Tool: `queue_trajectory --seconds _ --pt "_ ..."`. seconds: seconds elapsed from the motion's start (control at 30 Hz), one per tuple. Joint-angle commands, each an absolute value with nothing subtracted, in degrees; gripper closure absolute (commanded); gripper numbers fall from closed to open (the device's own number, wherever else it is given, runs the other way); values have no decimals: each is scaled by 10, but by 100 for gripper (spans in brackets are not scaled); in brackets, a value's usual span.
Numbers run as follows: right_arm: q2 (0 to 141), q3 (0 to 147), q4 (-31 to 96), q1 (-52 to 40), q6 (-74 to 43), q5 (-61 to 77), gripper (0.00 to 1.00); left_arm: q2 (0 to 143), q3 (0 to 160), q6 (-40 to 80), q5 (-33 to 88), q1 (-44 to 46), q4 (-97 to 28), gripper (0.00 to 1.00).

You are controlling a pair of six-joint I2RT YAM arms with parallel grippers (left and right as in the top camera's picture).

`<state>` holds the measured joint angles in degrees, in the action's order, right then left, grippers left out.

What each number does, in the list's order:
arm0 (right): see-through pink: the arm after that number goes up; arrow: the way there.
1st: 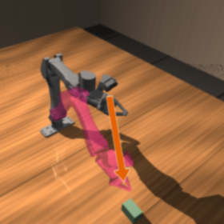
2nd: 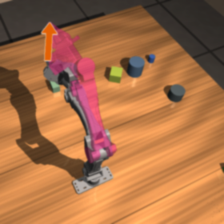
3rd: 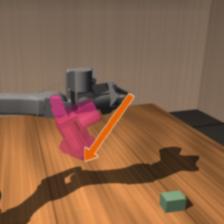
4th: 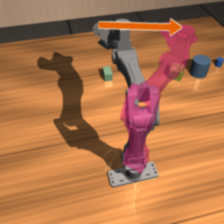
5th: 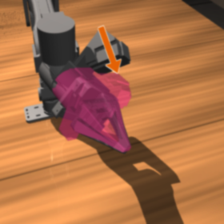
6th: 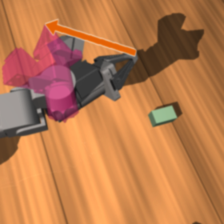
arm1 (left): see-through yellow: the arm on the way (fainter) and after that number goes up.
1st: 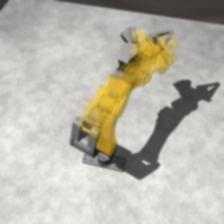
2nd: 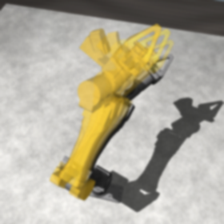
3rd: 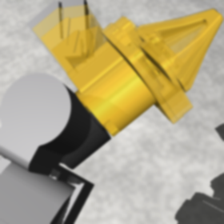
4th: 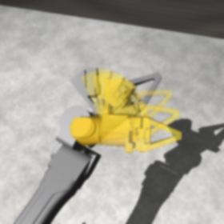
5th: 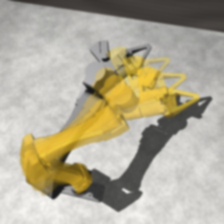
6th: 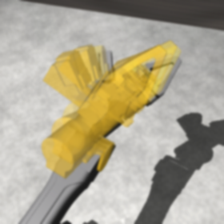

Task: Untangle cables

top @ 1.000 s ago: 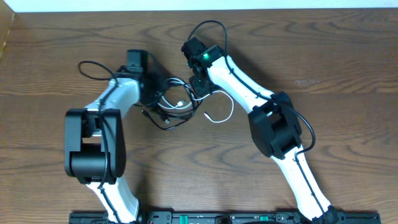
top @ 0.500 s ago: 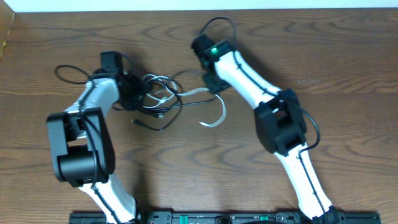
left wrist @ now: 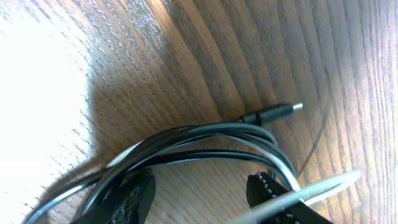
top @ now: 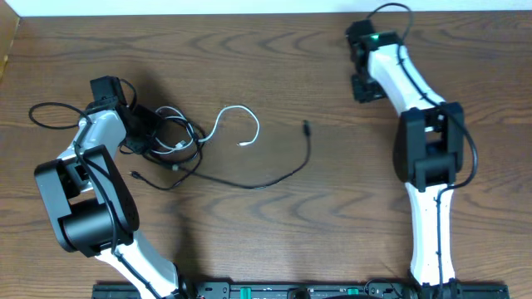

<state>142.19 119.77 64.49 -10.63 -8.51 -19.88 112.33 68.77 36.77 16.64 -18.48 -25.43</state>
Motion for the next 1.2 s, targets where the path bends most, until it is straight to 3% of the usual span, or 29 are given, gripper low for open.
queue_trajectory --seconds 0.0,0.13,0.27,0.47,0.6,0.8,1.17 --pt "1493 1140 646 -69 -81 -120 58 1192 639 312 197 -193 -255 46" --pt "1491 1144 649 -51 -81 -84 64 1176 644 260 289 -193 -244 46" --pt "1467 1147 656 -45 -68 -74 67 1113 644 242 294 -192 -261 46" --pt "1376 1148 645 -76 64 136 63 1001 644 284 169 -180 -301 47" --pt "1329 1148 593 -123 80 214 60 991 643 295 77 -173 -336 49" --pt "1331 1147 484 -218 80 220 52 1018 640 295 19 -173 -367 50" --pt "1356 1146 330 -366 81 192 51 1076 640 303 22 -173 -355 49"
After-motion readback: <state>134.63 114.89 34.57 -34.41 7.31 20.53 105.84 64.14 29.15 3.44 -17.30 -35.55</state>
